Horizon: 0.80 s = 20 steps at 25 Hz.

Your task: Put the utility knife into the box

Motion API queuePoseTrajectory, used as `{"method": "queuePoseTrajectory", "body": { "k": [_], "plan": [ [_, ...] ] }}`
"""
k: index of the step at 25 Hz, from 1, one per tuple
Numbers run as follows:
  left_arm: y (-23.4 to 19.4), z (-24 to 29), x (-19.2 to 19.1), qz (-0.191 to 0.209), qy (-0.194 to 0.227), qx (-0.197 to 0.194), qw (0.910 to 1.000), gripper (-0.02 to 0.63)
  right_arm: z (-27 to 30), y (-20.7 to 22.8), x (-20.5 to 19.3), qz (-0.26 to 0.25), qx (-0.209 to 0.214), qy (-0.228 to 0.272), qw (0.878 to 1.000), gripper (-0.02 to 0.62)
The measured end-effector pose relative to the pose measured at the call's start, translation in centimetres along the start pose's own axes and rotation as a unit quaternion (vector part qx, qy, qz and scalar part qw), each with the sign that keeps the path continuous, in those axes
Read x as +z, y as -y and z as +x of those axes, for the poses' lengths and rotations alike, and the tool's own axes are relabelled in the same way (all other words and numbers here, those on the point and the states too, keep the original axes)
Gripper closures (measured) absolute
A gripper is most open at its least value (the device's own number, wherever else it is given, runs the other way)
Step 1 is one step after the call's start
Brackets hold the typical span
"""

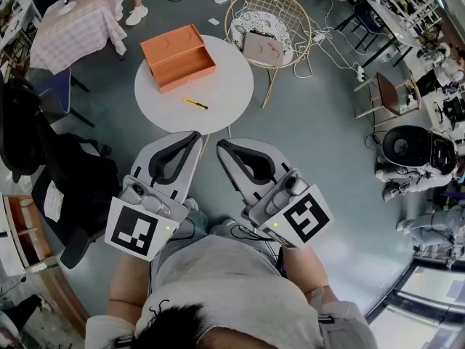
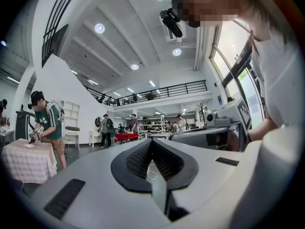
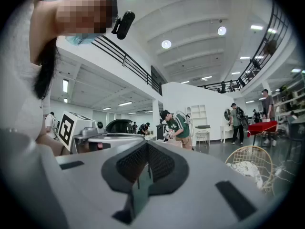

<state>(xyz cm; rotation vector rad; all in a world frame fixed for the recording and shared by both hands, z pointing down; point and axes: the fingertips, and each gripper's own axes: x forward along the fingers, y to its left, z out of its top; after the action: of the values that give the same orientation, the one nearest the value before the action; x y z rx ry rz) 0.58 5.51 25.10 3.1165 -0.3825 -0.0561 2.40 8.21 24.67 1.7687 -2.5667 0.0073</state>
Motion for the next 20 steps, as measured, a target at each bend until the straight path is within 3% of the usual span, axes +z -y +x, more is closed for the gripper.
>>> {"method": "queuePoseTrajectory", "body": {
  "k": [20],
  "plan": [
    [-4.0, -1.0, 1.1, 0.02, 0.014, 0.001, 0.9997, 0.597, 2.8, 0.6, 0.2, 0.005, -0.019, -0.01, 1.0, 0.588]
  ]
}}
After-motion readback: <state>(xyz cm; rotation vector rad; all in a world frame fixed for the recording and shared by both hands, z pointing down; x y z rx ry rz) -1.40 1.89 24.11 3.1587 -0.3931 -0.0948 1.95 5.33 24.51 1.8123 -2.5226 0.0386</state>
